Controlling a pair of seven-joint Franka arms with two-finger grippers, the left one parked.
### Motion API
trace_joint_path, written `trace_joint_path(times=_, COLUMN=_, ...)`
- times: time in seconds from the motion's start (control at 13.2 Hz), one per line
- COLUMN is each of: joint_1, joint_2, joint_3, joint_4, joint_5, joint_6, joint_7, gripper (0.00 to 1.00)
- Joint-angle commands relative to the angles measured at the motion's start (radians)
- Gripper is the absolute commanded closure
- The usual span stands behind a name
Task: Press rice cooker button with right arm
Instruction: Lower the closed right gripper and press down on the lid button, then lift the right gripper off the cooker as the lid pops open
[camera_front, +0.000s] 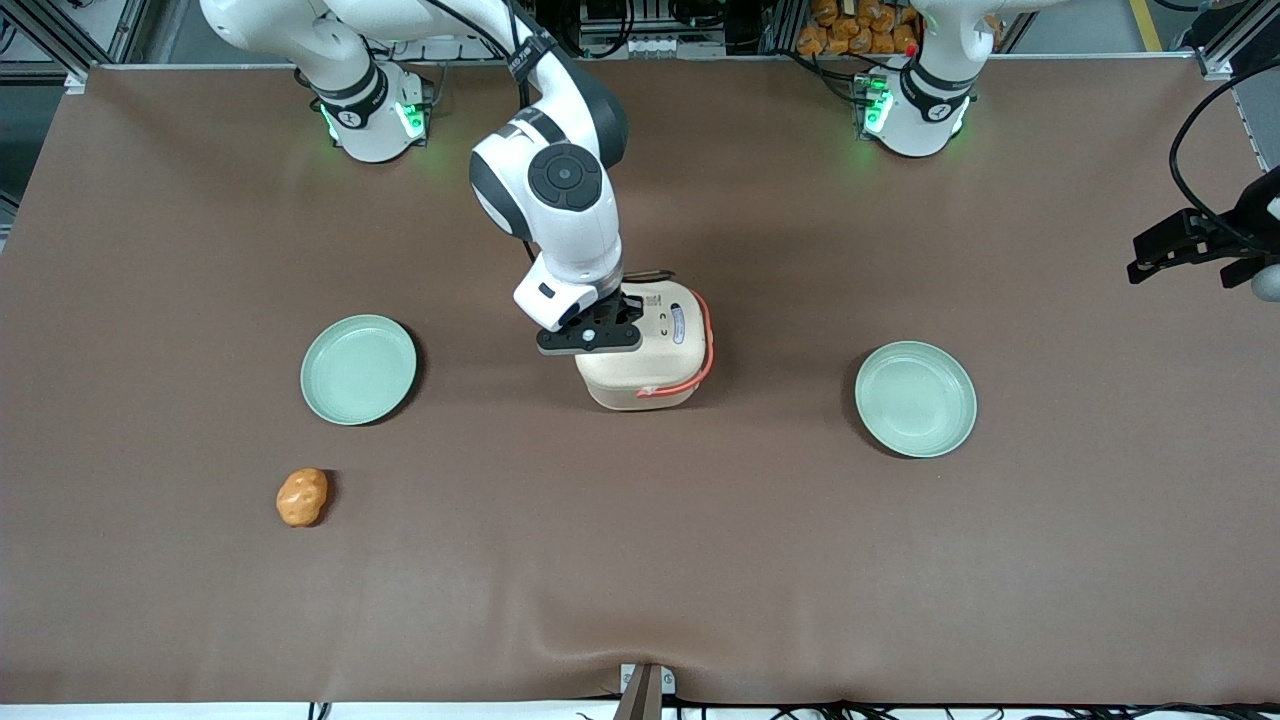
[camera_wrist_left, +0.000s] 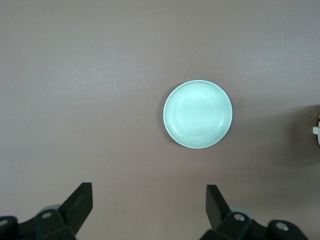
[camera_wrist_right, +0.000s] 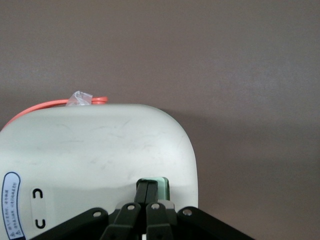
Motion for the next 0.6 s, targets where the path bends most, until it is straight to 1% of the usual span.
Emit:
trace_joint_path(times=0.0, joint_1=0.003, joint_2=-0.021, joint_3=-0.007, joint_4=-0.014, joint_5=-0.005, joint_6=0.012, joint_7=0.020, gripper=0.98)
trace_joint_path(times=0.08, joint_1=-0.001, joint_2=-0.039, joint_3=-0.006, joint_4=0.007, joint_5=-0.005, joint_6=-0.030, joint_7=0.019, gripper=0.76)
trace_joint_path(times=0.15, joint_1=-0.006, joint_2=-0.060, joint_3=-0.007, joint_4=0.030, joint_5=-0.004, joint_6=-0.079, joint_7=0.014, gripper=0.48)
trace_joint_path(times=0.23, joint_1=-0.009, joint_2=-0.086, joint_3=-0.007, joint_4=0.053, joint_5=-0.002, joint_6=-0.134, joint_7=0.011, gripper=0.34)
trace_joint_path(times=0.3, joint_1=-0.011, joint_2=-0.120, joint_3=-0.009, joint_4=0.072, joint_5=0.002, joint_6=-0.180, joint_7=0.009, gripper=0.11)
trace_joint_path(times=0.38, joint_1=-0.012, joint_2=-0.149, joint_3=-0.014, joint_4=0.087, joint_5=0.002, joint_6=-0.223, joint_7=0.008, gripper=0.00)
trace_joint_path(times=0.53, joint_1=-0.047, joint_2=-0.200, joint_3=-0.014, joint_4=0.119, joint_5=0.002, joint_6=-0.312, joint_7=0.005, gripper=0.00)
